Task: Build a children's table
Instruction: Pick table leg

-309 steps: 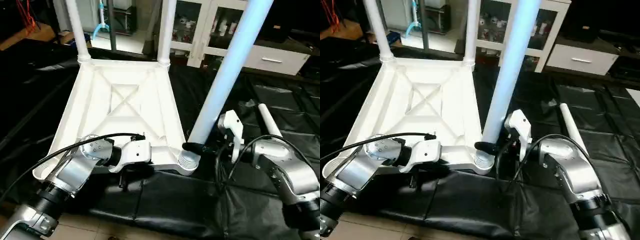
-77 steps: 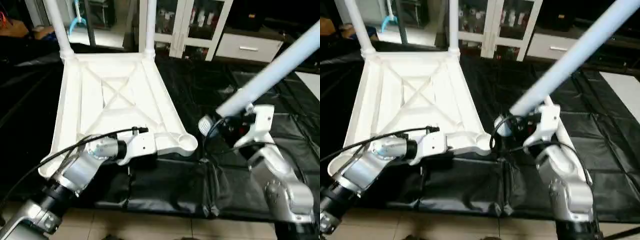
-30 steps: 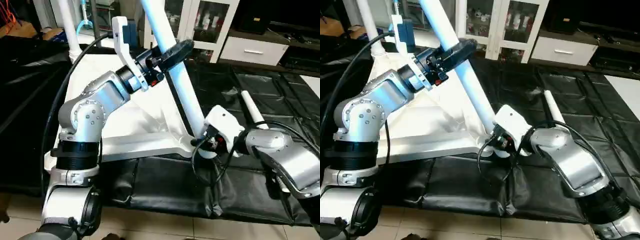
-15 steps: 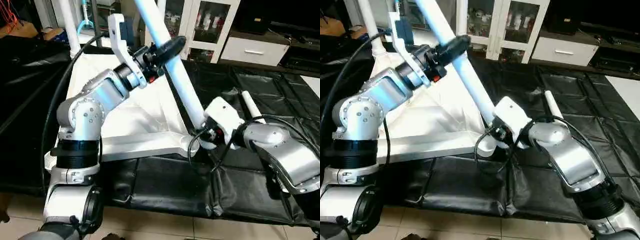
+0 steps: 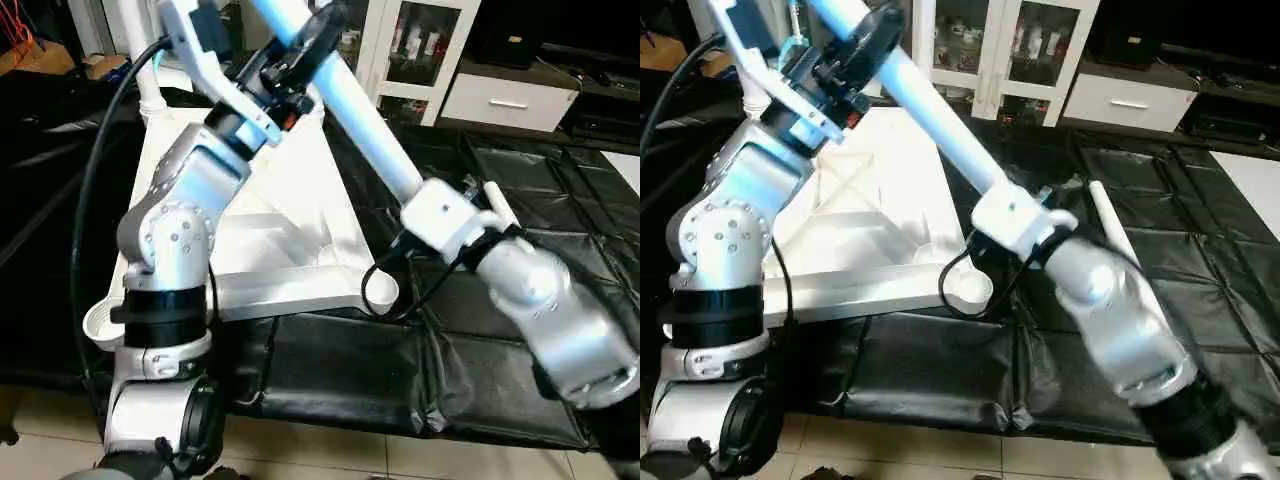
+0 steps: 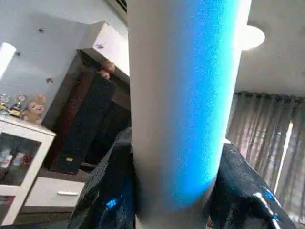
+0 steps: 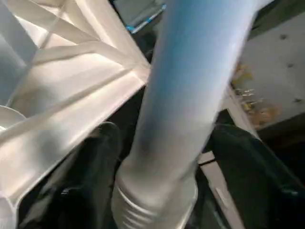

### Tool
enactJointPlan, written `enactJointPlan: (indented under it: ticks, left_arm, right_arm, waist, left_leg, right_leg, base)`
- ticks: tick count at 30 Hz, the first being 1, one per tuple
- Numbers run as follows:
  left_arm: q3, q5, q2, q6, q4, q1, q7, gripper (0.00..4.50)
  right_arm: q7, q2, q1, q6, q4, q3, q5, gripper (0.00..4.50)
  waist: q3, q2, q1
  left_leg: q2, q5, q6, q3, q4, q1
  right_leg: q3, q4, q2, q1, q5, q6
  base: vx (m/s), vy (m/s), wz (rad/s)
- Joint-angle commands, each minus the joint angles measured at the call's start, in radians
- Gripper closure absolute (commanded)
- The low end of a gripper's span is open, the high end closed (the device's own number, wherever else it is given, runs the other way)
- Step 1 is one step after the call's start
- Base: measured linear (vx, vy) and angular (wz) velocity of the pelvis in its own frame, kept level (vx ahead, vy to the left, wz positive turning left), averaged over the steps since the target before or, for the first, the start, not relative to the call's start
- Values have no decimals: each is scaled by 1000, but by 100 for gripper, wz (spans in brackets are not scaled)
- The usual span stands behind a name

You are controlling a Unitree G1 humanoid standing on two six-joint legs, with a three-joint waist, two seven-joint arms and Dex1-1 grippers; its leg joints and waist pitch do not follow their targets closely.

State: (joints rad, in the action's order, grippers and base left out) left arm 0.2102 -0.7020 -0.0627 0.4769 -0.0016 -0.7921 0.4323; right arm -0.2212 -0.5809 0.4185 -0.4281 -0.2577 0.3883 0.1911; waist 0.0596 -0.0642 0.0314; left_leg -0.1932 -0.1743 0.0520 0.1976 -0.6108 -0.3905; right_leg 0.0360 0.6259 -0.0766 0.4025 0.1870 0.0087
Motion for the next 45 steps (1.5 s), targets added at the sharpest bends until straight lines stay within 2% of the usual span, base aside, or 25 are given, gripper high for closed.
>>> enactJointPlan:
  ticks: [1, 2, 5, 7, 9, 15, 16, 17, 18, 19, 22, 23, 25, 26, 28, 31, 36, 37, 45]
  left_arm:
    - [-16, 2, 2, -10, -23, -8, 14, 291]
    - [-20, -4, 1, -7, -25, -6, 26, 291]
    - [-35, 8, -3, -19, -28, -3, 43, 291]
    - [-39, 9, -4, -23, -26, -1, 47, 291]
    - [-38, 1, -3, -19, -24, -2, 53, 291]
    - [-43, -14, -10, -15, -33, 2, 79, 291]
    - [-43, -15, -11, -14, -35, 2, 80, 291]
    - [-44, -11, -13, -18, -36, 3, 80, 291]
    - [-43, -10, -13, -20, -36, 3, 79, 291]
    - [-43, -10, -13, -22, -36, 3, 77, 291]
    - [-39, 25, -15, -13, -16, -10, 8, 291]
    - [10, 40, 8, 10, 27, -43, -140, 291]
    - [17, 39, 11, 13, 32, -47, -157, 291]
    - [78, 9, 37, 17, 65, -76, -258, 291]
    - [120, -18, 51, 5, 87, -96, -309, 291]
    - [188, -73, 66, -18, 117, -124, -384, 291]
    - [215, -109, 78, -10, 117, -131, -429, 291]
    - [216, -111, 81, -6, 113, -132, -433, 291]
    - [211, -105, 88, 20, 93, -136, -448, 291]
  right_arm:
    - [24, -3, -4, 18, -10, -8, 28, 100]
    - [37, 3, -7, 35, -1, -18, 38, 95]
    - [51, 15, -9, 77, 17, -40, 62, 95]
    - [49, 16, -3, 87, 24, -44, 68, 95]
    - [34, 20, 2, 100, 39, -48, 52, 95]
    - [26, 42, -1, 104, 71, -55, 26, 95]
    - [26, 47, -2, 109, 74, -58, 26, 95]
    - [27, 52, -1, 117, 76, -61, 30, 95]
    - [28, 53, -1, 120, 76, -62, 32, 95]
    - [30, 57, -1, 129, 78, -67, 36, 95]
    - [44, 62, -2, 156, 84, -74, 48, 95]
    - [62, 67, -10, 220, 70, -74, 60, 95]
    - [64, 67, -12, 228, 67, -73, 61, 95]
    - [69, 71, -29, 283, 43, -60, 68, 95]
    - [71, 73, -45, 316, 25, -48, 77, 95]
    - [90, 80, -70, 315, 9, -35, 107, 95]
    - [97, 81, -69, 327, 16, -45, 128, 95]
    - [100, 81, -65, 332, 20, -50, 132, 95]
    - [96, 82, -28, 344, 59, -78, 159, 95]
  waist:
    - [-72, 11, -4]
    - [-70, 17, -4]
    - [-71, 14, -6]
    - [-71, 17, -5]
    - [-72, 17, -6]
    - [-73, 18, -5]
    - [-73, 7, -7]
    - [-73, 13, -5]
    - [-72, 14, -5]
    - [-73, 9, -5]
    - [-73, 13, -5]
    - [-73, 12, -5]
    - [-73, 11, -6]
    - [-72, 12, -5]
    - [-73, 8, -5]
    - [-73, 9, -5]
    - [-73, 10, -4]
    - [-72, 14, -4]
    - [-73, 11, -8]
  left_leg:
    - [-29, -211, 46, -16, 66, 27]
    - [-29, -217, 49, -17, 66, 28]
    - [-28, -234, 51, -17, 66, 29]
    - [-29, -224, 50, -17, 66, 28]
    - [-29, -212, 44, -16, 65, 29]
    - [-29, -203, 33, -16, 64, 29]
    - [-29, -204, 30, -14, 64, 28]
    - [-29, -204, 29, -14, 64, 29]
    - [-30, -203, 31, -15, 64, 29]
    - [-30, -200, 30, -14, 64, 29]
    - [-30, -200, 33, -15, 64, 29]
    - [-30, -199, 34, -15, 63, 28]
    - [-29, -205, 36, -14, 61, 30]
    - [-29, -212, 40, -15, 61, 30]
    - [-25, -215, 32, -16, 60, 27]
    - [-25, -202, 26, -18, 60, 25]
    - [-26, -212, 18, -16, 59, 28]
    - [-26, -212, 20, -17, 59, 27]
    - [-25, -227, 26, -19, 59, 26]
  right_leg:
    - [-37, -72, -37, -44, 144, -137]
    - [-38, -74, -37, -40, 147, -134]
    - [-37, -74, -36, -39, 154, -131]
    - [-38, -72, -36, -41, 128, -135]
    - [-37, -68, -35, -42, 89, -147]
    - [-38, -66, -36, -45, 75, -162]
    - [-38, -68, -35, -44, 78, -163]
    - [-38, -67, -37, -44, 85, -165]
    - [-38, -67, -37, -44, 89, -164]
    - [-38, -67, -37, -45, 88, -162]
    - [-38, -65, -36, -45, 85, -158]
    - [-38, -64, -37, -46, 82, -155]
    - [-38, -66, -35, -43, 84, -153]
    - [-38, -68, -37, -44, 107, -142]
    - [-37, -70, -36, -46, 118, -138]
    - [-35, -68, -33, -46, 103, -136]
    - [-35, -69, -32, -40, 106, -141]
    - [-35, -68, -33, -41, 106, -140]
    - [-34, -70, -33, -41, 130, -125]
  base:
    - [0, 0, 0]
    - [0, 0, 0]
    - [0, 0, 0]
    - [0, 0, 0]
    - [0, 0, 0]
    - [0, 0, 0]
    - [0, 0, 0]
    - [0, 0, 0]
    - [0, 0, 0]
    - [0, 0, 0]
    - [0, 0, 0]
    - [0, 0, 0]
    - [0, 0, 0]
    - [0, 0, 0]
    - [0, 0, 0]
    - [0, 0, 0]
    - [0, 0, 0]
    - [0, 0, 0]
    - [0, 0, 0]
